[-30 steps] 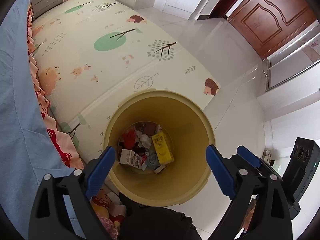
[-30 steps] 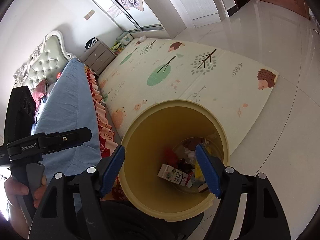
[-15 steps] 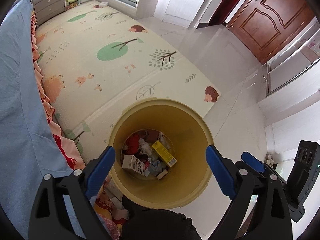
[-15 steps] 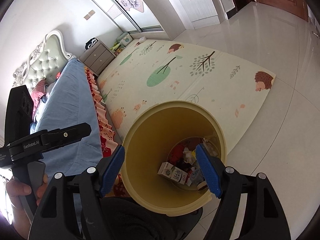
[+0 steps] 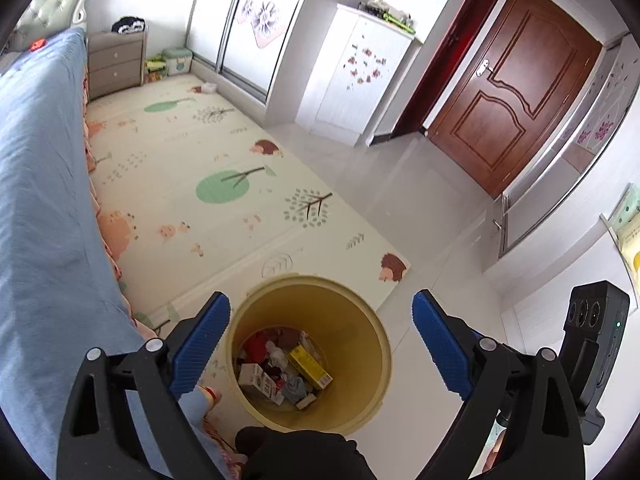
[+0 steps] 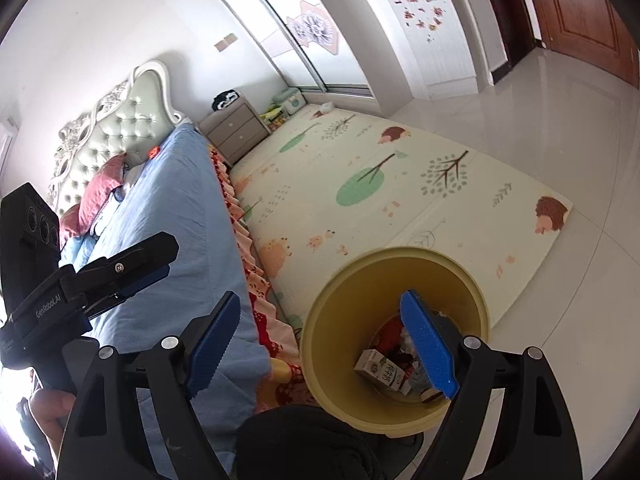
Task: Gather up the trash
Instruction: 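Move both open tools back to the white foam block and red snack bag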
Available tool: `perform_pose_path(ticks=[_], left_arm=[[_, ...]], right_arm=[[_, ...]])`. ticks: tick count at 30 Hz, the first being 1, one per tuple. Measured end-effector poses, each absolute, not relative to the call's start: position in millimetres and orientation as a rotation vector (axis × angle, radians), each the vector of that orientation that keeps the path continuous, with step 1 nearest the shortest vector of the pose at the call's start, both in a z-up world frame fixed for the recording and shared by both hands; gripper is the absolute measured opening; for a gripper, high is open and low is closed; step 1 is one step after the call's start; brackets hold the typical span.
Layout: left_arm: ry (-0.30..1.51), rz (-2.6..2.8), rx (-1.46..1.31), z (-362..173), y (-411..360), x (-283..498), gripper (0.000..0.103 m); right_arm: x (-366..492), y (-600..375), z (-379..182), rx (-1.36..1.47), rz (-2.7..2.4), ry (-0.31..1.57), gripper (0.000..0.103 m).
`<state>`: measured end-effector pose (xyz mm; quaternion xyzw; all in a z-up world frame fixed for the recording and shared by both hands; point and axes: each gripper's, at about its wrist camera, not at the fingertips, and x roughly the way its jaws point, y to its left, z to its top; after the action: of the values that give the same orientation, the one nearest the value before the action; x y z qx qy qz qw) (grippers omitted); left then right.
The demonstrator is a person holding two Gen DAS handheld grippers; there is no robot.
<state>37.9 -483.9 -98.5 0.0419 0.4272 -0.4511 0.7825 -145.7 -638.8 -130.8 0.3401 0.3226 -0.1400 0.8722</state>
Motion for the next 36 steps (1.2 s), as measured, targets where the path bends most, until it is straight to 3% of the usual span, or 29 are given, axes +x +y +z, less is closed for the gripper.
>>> perform_pose_path(ticks=[8, 22, 36], left_arm=[[0.742, -0.728, 0.086, -54.9, -359.7, 53.9, 0.095], [0.683, -0.253, -0.072, -26.6, -111.4, 115.1, 0.097], [0.725, -0.154, -0.086, -47.4, -17.2, 195.5, 0.098]], right_arm=[[-82.2, -550.4, -81.2, 0.552, -0.041, 0.641, 0.08], [35.2, -359.0, -44.7, 0.317, 0.331, 0.667, 0.08], [145.7, -241.5, -45.5, 0.044, 0.482, 0.723, 0.08]])
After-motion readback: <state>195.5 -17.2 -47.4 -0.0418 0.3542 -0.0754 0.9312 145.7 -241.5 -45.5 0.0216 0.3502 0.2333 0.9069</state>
